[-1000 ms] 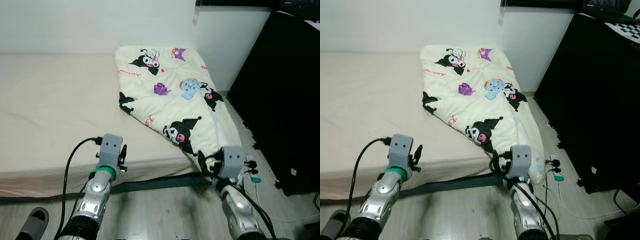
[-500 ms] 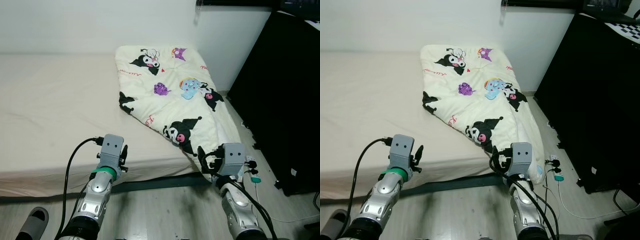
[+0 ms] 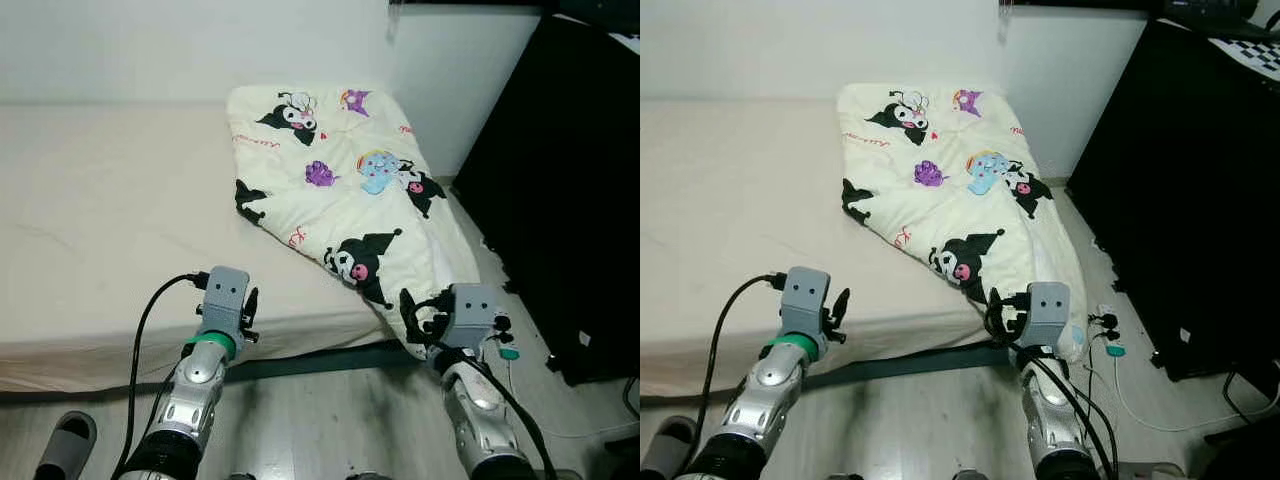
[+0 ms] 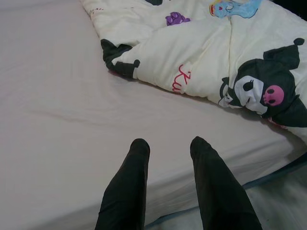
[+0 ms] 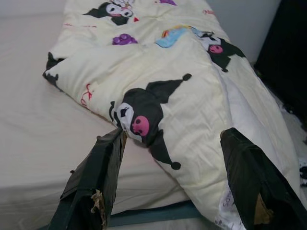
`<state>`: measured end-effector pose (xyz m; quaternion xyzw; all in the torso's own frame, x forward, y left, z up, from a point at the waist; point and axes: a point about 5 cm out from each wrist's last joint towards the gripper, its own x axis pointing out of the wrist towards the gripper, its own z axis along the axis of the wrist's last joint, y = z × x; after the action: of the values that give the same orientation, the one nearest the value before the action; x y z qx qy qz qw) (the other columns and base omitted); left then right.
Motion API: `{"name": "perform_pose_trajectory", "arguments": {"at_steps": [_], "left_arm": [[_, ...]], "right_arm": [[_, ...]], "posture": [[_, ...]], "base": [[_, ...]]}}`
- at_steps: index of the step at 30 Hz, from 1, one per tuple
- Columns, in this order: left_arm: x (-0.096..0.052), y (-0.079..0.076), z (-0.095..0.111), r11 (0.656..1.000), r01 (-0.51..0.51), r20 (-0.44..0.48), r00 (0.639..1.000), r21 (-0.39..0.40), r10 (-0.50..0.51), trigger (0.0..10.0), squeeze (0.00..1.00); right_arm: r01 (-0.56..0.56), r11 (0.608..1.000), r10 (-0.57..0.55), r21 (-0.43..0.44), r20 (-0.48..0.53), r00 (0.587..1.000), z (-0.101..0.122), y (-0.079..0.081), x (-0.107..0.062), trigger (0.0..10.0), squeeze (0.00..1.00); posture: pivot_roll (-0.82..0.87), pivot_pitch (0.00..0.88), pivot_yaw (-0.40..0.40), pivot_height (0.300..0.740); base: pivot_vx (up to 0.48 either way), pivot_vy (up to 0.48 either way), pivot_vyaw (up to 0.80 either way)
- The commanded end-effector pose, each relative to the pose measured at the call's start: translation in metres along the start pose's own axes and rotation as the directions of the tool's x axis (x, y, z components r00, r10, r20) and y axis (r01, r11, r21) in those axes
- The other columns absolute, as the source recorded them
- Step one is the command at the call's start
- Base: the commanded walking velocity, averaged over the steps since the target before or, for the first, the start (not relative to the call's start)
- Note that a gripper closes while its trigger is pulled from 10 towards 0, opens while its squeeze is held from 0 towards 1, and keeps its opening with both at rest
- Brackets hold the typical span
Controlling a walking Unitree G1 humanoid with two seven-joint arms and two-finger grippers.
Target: Clean up the room
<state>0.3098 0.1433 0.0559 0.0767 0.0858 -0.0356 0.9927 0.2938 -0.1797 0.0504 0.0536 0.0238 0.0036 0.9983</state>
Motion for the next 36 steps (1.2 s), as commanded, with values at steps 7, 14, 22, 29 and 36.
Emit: {"name": "perform_pose_trajectory", "arguments": {"at_steps": [7,14,22,29,36], "left_arm": [[-0.0024,-0.0005,-0.0044,1.000,0.004,-0.015,1.000,-0.004,-0.004,10.0,0.00],[-0.0028,-0.0003,-0.0051,1.000,0.004,-0.016,1.000,-0.006,-0.004,10.0,0.00],[-0.0024,-0.0008,-0.0051,1.000,0.005,-0.016,1.000,-0.005,-0.005,10.0,0.00],[-0.0028,-0.0003,-0.0054,1.000,0.004,-0.017,1.000,-0.002,-0.004,10.0,0.00],[-0.0028,-0.0003,-0.0055,1.000,0.004,-0.017,1.000,-0.001,-0.004,10.0,0.00]], "right_arm": [[-0.006,0.999,0.005,-0.032,-0.039,0.999,-0.0056,0.0010,-0.0014,10.0,0.00],[-0.012,0.999,0.011,-0.049,-0.023,1.000,-0.0029,0.0012,-0.0004,10.0,0.00],[-0.008,0.998,0.007,-0.065,-0.021,1.000,-0.0018,0.0007,-0.0003,10.0,0.00],[-0.003,0.998,0.002,-0.063,-0.022,1.000,-0.0022,0.0003,-0.0005,10.0,0.00],[-0.001,0.998,0.000,-0.061,-0.025,1.000,-0.0030,0.0004,-0.0007,10.0,0.00]], "posture": [[-0.02,0.053,-0.002,0.740],[-0.02,0.052,-0.001,0.740],[-0.02,0.054,-0.002,0.725],[-0.02,0.057,0.000,0.700],[-0.02,0.056,-0.002,0.675]], "base": [[0.000,0.000,0.00],[0.000,0.000,0.00],[0.000,0.000,0.00],[0.000,0.000,0.00],[0.000,0.000,0.00]]}}
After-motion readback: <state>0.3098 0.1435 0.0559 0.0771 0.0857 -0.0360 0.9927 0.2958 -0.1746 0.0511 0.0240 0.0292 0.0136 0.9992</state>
